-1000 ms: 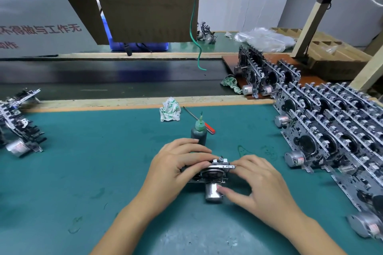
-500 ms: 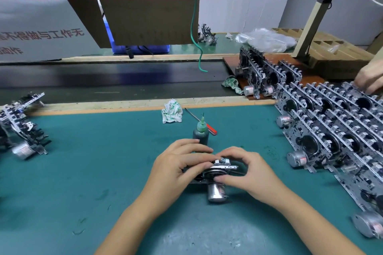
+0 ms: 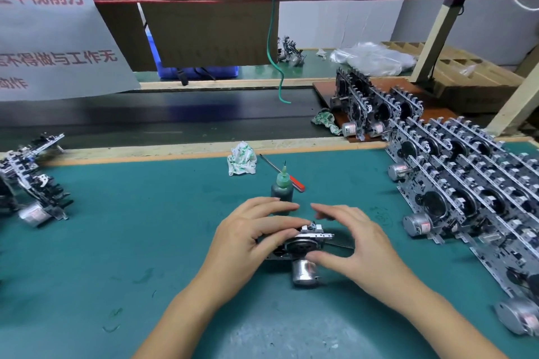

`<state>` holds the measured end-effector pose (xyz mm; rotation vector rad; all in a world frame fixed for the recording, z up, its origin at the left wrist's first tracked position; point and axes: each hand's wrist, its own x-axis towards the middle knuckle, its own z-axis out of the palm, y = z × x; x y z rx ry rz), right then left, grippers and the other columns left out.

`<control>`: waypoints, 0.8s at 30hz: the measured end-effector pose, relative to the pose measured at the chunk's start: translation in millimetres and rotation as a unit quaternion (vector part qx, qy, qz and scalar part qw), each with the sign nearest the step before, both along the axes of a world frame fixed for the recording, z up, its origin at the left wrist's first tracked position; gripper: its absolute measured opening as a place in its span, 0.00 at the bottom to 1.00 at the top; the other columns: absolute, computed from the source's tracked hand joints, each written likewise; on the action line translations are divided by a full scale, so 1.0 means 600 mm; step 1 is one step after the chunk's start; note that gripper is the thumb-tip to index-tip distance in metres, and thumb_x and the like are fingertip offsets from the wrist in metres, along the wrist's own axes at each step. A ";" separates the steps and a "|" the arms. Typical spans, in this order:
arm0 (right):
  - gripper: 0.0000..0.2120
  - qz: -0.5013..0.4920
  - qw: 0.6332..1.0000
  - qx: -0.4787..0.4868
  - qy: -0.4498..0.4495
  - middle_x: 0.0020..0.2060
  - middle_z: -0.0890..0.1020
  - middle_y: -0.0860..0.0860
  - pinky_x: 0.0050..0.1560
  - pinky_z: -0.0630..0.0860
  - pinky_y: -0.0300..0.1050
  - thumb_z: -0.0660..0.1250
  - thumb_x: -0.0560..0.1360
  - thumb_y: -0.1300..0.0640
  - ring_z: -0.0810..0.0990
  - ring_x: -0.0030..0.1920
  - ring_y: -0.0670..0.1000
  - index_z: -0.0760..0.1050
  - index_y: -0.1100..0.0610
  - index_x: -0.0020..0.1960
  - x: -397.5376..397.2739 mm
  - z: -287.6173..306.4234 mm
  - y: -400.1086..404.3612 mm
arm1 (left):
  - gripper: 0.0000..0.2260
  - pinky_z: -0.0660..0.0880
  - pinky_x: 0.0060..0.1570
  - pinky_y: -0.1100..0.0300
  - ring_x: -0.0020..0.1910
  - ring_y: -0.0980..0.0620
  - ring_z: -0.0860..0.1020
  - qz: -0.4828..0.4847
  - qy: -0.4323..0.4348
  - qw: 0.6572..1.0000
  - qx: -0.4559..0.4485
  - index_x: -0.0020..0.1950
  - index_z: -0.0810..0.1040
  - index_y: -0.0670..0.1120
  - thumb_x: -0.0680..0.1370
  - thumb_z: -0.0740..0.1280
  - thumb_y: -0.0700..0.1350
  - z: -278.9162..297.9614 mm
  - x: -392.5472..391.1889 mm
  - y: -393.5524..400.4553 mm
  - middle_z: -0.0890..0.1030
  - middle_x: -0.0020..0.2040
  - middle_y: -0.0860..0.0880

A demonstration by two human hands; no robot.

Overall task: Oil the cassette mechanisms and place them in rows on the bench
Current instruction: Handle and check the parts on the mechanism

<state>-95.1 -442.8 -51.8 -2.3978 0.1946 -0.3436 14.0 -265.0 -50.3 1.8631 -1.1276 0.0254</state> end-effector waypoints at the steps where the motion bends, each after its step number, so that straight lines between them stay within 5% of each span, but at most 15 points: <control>1: 0.23 -0.029 0.998 -0.050 -0.023 0.48 0.77 0.35 0.57 0.66 0.35 0.72 0.65 0.38 0.72 0.54 0.38 0.75 0.40 0.58 -0.006 -0.001 0.001 | 0.12 0.68 0.61 0.64 0.60 0.62 0.73 0.001 -0.001 1.000 0.001 0.56 0.80 0.61 0.76 0.61 0.56 0.001 0.000 0.000 0.79 0.56 0.66; 5: 0.20 -0.042 0.985 -0.160 -0.052 0.36 0.78 0.46 0.46 0.68 0.38 0.63 0.66 0.35 0.77 0.42 0.50 0.80 0.52 0.38 -0.017 -0.018 0.012 | 0.11 0.68 0.59 0.66 0.58 0.64 0.74 0.002 -0.009 1.000 -0.011 0.54 0.81 0.59 0.76 0.62 0.55 0.001 0.000 -0.002 0.79 0.57 0.64; 13: 0.21 -0.041 0.978 -0.202 -0.043 0.33 0.75 0.41 0.41 0.70 0.39 0.61 0.67 0.34 0.74 0.38 0.46 0.79 0.50 0.37 -0.011 -0.017 0.009 | 0.11 0.68 0.58 0.68 0.56 0.64 0.74 0.005 -0.012 1.000 -0.007 0.51 0.84 0.57 0.76 0.63 0.54 0.002 -0.001 -0.002 0.80 0.54 0.62; 17: 0.18 -0.004 0.997 -0.071 -0.003 0.45 0.76 0.34 0.53 0.66 0.35 0.71 0.67 0.37 0.72 0.51 0.37 0.73 0.38 0.55 0.000 0.001 -0.001 | 0.12 0.68 0.58 0.68 0.57 0.64 0.74 0.006 -0.008 1.000 0.002 0.52 0.84 0.57 0.76 0.62 0.55 0.004 -0.001 -0.002 0.80 0.53 0.63; 20: 0.18 0.038 0.999 0.027 -0.006 0.47 0.77 0.34 0.57 0.68 0.36 0.76 0.66 0.47 0.73 0.55 0.39 0.73 0.36 0.51 0.015 0.008 0.007 | 0.09 0.67 0.59 0.68 0.57 0.64 0.73 0.007 -0.005 1.000 0.006 0.52 0.84 0.58 0.76 0.66 0.53 0.004 -0.002 0.000 0.80 0.53 0.64; 24: 0.14 0.052 0.993 0.106 0.004 0.45 0.79 0.39 0.58 0.70 0.44 0.78 0.65 0.54 0.76 0.52 0.42 0.78 0.46 0.46 0.029 0.009 0.014 | 0.10 0.66 0.59 0.69 0.58 0.64 0.73 0.005 -0.003 1.000 0.013 0.52 0.83 0.59 0.76 0.64 0.55 0.005 -0.004 0.002 0.79 0.54 0.64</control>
